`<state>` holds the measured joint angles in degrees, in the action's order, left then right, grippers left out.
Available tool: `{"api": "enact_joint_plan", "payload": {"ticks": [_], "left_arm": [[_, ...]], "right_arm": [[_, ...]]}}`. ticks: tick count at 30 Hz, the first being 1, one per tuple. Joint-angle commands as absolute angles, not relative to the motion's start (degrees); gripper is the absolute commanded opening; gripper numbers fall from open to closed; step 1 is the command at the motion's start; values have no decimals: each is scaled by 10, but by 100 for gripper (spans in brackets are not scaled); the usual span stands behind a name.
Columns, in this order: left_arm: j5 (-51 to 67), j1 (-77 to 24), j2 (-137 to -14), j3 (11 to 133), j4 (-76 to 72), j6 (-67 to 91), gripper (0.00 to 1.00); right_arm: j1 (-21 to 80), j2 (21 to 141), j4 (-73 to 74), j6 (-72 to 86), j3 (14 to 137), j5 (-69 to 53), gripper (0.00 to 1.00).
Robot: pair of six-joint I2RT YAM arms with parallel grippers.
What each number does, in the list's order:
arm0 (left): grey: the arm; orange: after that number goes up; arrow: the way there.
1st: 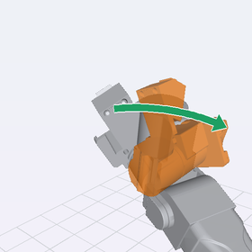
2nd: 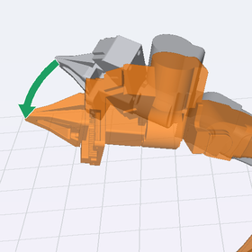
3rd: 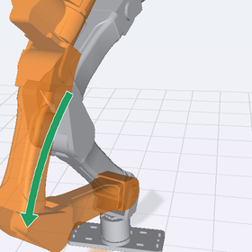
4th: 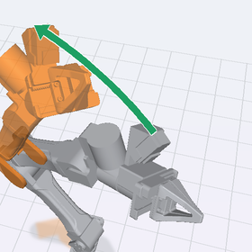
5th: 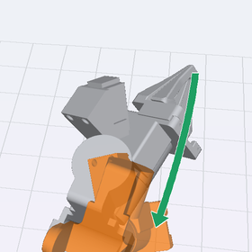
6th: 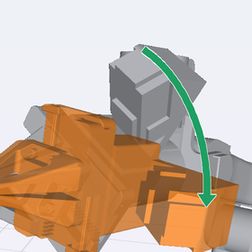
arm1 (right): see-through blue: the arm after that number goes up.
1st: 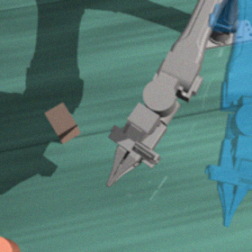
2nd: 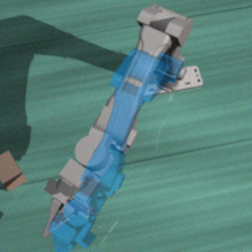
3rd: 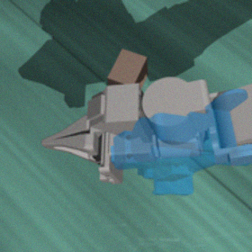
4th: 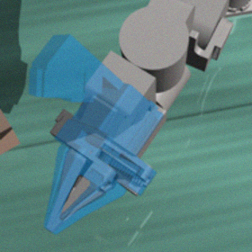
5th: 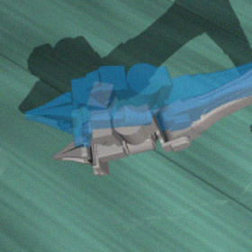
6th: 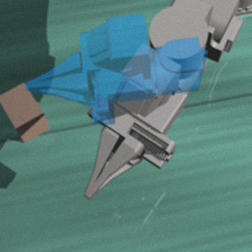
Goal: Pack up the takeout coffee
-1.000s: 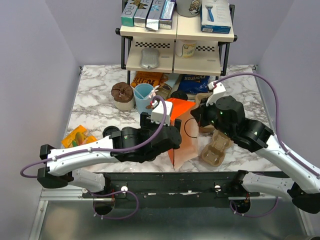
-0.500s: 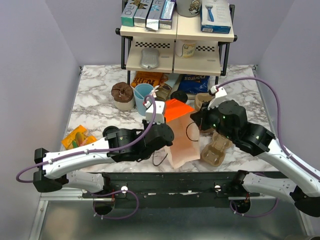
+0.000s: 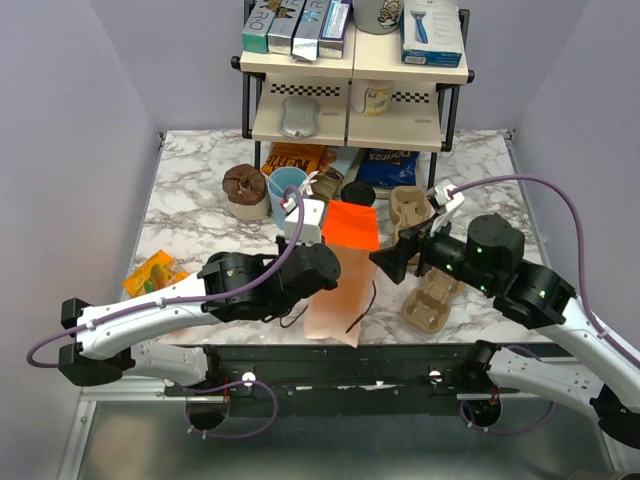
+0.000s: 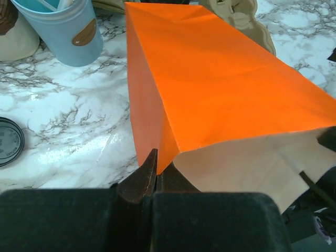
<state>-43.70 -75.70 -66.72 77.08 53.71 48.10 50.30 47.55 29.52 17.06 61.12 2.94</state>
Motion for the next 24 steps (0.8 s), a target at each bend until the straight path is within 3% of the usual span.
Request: {"api": "enact_joint_plan", "payload": {"ticks": [1, 7, 13, 16, 20, 22, 24], "left_arm": [[-444, -755, -682, 812, 603, 462, 0], [-420, -751, -658, 816, 650, 463, 0], [-382, -745, -626, 819, 672, 456, 0], [-352, -740, -611, 822, 682, 445, 0], [-331, -733, -599, 830, 700, 438, 0], [-337, -731, -598, 837, 718, 439, 0], [-336, -728, -596, 838, 721, 439, 0]], "right_arm": [[506, 423, 271, 128, 610, -2, 100], [505, 382, 302, 151, 622, 89, 100], [494, 462, 580, 324, 696, 284, 100], [429, 486, 620, 354, 661, 238, 100], [256, 524, 555, 244, 550, 65, 100], [239, 577, 563, 232, 551, 72, 100], [230, 606, 560, 166, 577, 5, 97]]}}
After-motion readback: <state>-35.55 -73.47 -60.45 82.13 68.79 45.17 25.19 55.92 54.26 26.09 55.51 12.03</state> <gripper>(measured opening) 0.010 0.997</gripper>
